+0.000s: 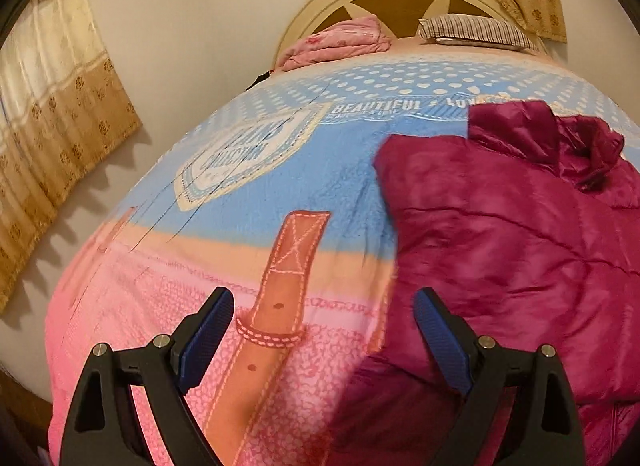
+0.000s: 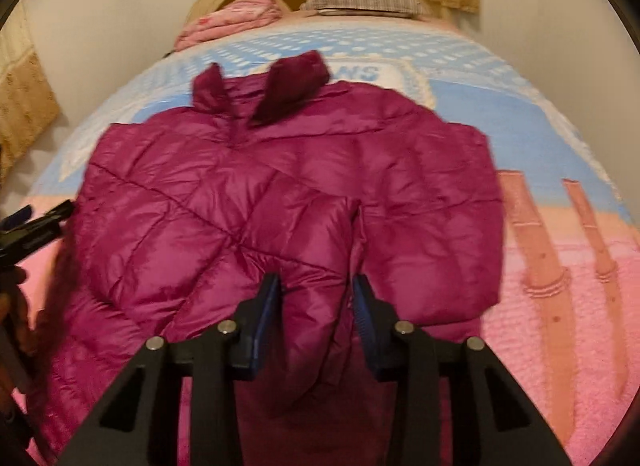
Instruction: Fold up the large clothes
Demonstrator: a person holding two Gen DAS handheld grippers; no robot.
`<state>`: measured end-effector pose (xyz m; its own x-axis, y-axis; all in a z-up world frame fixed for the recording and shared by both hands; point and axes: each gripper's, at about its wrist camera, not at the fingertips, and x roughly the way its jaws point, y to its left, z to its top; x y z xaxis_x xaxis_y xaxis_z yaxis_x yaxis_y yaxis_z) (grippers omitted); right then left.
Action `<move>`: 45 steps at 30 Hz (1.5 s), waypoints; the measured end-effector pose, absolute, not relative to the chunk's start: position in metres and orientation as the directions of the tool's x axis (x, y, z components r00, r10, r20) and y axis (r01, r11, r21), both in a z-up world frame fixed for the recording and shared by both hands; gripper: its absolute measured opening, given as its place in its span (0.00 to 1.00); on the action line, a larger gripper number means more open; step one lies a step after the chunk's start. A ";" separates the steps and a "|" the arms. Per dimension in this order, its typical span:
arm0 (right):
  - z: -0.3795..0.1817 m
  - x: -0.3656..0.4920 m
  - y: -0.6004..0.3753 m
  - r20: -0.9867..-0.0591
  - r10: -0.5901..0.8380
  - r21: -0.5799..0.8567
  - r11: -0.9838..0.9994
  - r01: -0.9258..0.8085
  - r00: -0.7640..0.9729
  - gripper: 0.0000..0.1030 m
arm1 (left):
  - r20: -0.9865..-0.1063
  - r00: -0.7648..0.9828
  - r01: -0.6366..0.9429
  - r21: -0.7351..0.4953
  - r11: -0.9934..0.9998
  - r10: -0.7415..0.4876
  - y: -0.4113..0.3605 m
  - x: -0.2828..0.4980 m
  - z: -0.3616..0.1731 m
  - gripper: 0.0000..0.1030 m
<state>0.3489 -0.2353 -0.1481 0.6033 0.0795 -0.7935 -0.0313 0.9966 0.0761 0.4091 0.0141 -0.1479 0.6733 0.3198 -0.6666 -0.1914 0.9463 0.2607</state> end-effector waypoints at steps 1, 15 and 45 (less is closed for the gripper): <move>-0.147 0.348 -0.235 -0.794 0.054 0.048 0.999 -0.026 0.606 0.39 | -0.665 0.676 -0.196 0.254 0.947 0.319 0.017 0.410 -0.146 0.89; -0.094 0.350 -0.234 -0.678 -0.128 -0.040 0.990 0.137 0.724 0.55 | -0.667 0.713 -0.201 0.099 0.975 0.215 0.007 0.415 -0.116 0.89; -0.170 0.391 -0.203 -0.750 -0.072 -0.019 0.996 0.088 0.658 0.53 | -0.775 0.608 -0.182 0.074 0.980 0.172 -0.021 0.475 -0.198 0.98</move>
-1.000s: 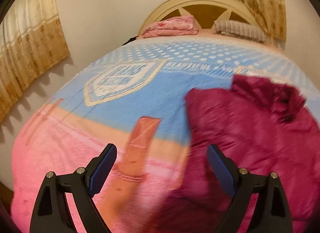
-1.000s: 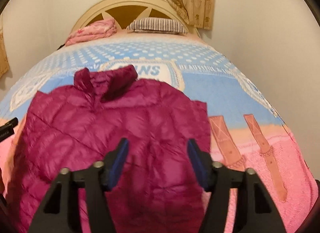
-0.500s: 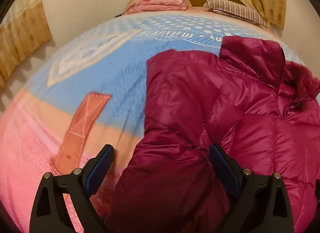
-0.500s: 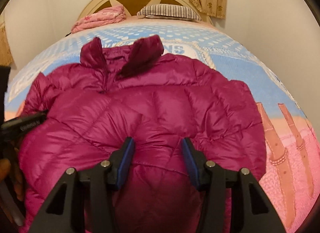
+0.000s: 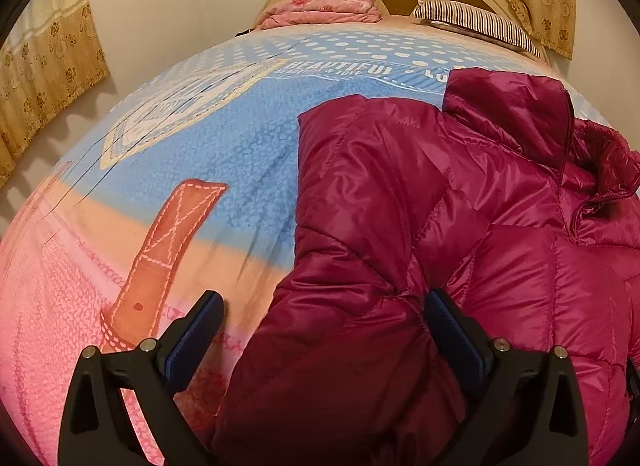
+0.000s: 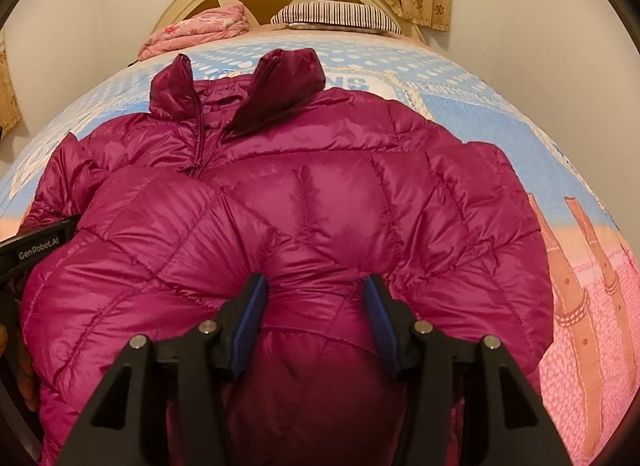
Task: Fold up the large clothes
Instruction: 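Press the folded jacket flat with both grippers, then lift away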
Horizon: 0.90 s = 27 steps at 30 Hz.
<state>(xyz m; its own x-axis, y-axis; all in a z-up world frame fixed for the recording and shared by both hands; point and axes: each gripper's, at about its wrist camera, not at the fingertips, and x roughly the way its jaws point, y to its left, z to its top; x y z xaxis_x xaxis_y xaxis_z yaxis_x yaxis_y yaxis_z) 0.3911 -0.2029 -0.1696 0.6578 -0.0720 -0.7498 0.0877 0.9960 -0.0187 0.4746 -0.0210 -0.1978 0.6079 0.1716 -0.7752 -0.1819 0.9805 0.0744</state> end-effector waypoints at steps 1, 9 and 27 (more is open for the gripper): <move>-0.170 0.391 -0.203 -0.750 -0.074 -0.021 0.996 0.087 0.658 0.53 | -0.775 0.608 -0.182 0.076 0.980 0.173 -0.021 0.474 -0.198 0.98; -0.170 0.391 -0.199 -0.750 -0.091 -0.044 0.995 0.088 0.656 0.53 | -0.768 0.608 -0.185 0.112 0.976 0.203 -0.025 0.475 -0.198 0.99; -0.170 0.390 -0.198 -0.748 -0.098 -0.050 0.995 0.091 0.657 0.54 | -0.752 0.613 -0.190 0.158 0.969 0.243 -0.035 0.473 -0.198 0.99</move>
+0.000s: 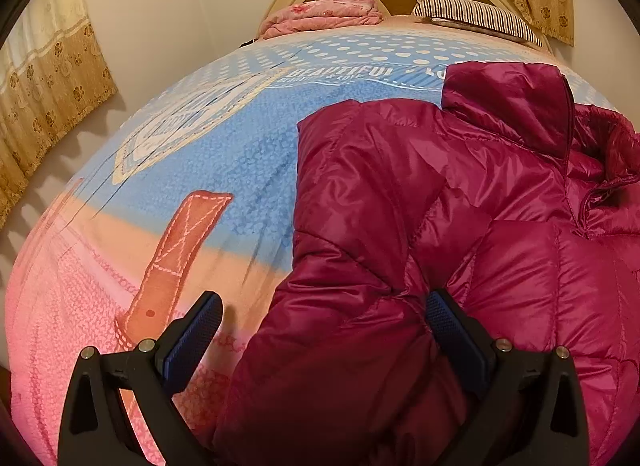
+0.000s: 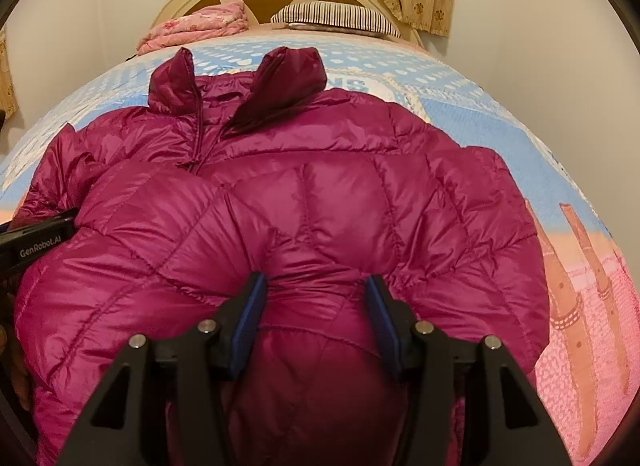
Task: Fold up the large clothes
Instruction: 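Press the folded jacket flat with both grippers, then lift away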
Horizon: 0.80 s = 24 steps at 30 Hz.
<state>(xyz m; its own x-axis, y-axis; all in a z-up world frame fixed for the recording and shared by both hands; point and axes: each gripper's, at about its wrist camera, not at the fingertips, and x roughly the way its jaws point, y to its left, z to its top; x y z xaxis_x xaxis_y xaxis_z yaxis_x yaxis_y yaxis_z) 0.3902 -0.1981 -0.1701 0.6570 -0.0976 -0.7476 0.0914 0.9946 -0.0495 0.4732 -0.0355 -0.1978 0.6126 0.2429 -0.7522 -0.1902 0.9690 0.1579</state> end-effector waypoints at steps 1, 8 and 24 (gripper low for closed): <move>-0.170 0.390 -0.199 -0.748 -0.095 -0.046 0.995 0.092 0.657 0.54 | -0.752 0.612 -0.190 0.158 0.969 0.243 -0.036 0.473 -0.198 0.99; -0.170 0.390 -0.200 -0.746 -0.090 -0.042 0.995 0.089 0.659 0.54 | -0.753 0.612 -0.190 0.157 0.969 0.242 -0.035 0.473 -0.198 0.99; -0.165 0.389 -0.208 -0.756 -0.041 0.006 0.997 0.071 0.653 0.73 | -0.789 0.597 -0.175 0.046 0.984 0.143 -0.018 0.477 -0.199 0.99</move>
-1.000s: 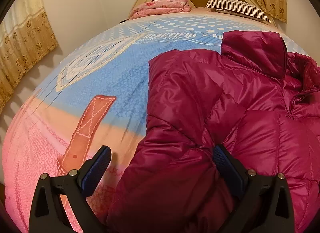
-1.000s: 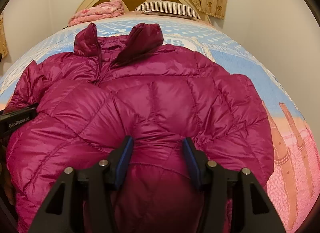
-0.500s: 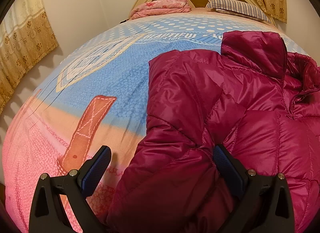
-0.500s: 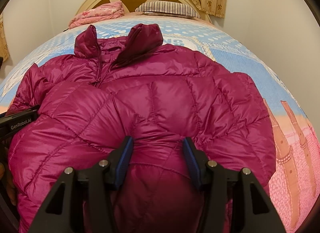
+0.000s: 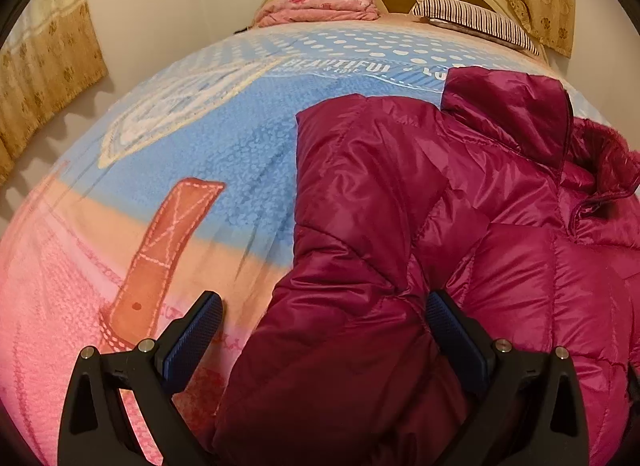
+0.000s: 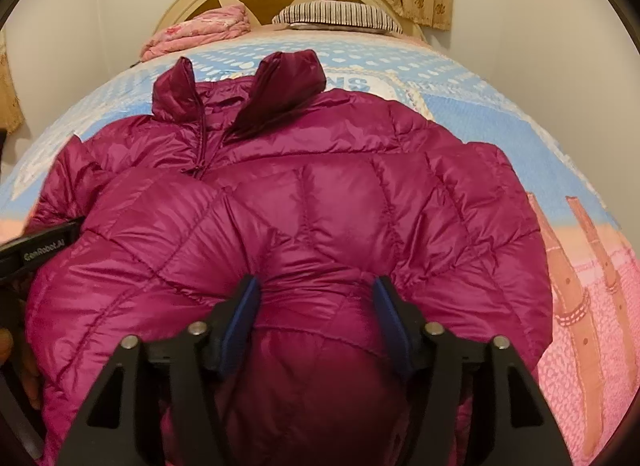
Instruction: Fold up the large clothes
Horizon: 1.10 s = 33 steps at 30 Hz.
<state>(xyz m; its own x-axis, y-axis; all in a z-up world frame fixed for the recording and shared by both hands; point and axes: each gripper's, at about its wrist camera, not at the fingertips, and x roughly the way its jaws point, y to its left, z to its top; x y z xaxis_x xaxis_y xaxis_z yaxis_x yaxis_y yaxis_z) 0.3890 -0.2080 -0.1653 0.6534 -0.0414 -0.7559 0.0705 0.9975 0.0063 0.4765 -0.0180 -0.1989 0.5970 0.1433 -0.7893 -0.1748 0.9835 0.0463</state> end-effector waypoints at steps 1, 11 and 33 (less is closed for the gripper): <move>-0.164 0.389 -0.209 -0.762 -0.045 -0.002 0.998 0.067 0.646 0.76 | -0.796 0.593 -0.173 0.024 0.985 0.124 -0.015 0.477 -0.199 0.99; -0.143 0.395 -0.229 -0.785 0.004 -0.013 1.000 -0.023 0.619 0.82 | -0.817 0.562 -0.112 0.077 0.991 0.127 -0.015 0.469 -0.184 0.99; -0.074 0.526 -0.257 -0.725 0.055 0.051 0.998 -0.026 0.686 0.89 | -0.761 0.649 -0.010 -0.022 1.000 -0.010 -0.056 0.612 -0.076 0.99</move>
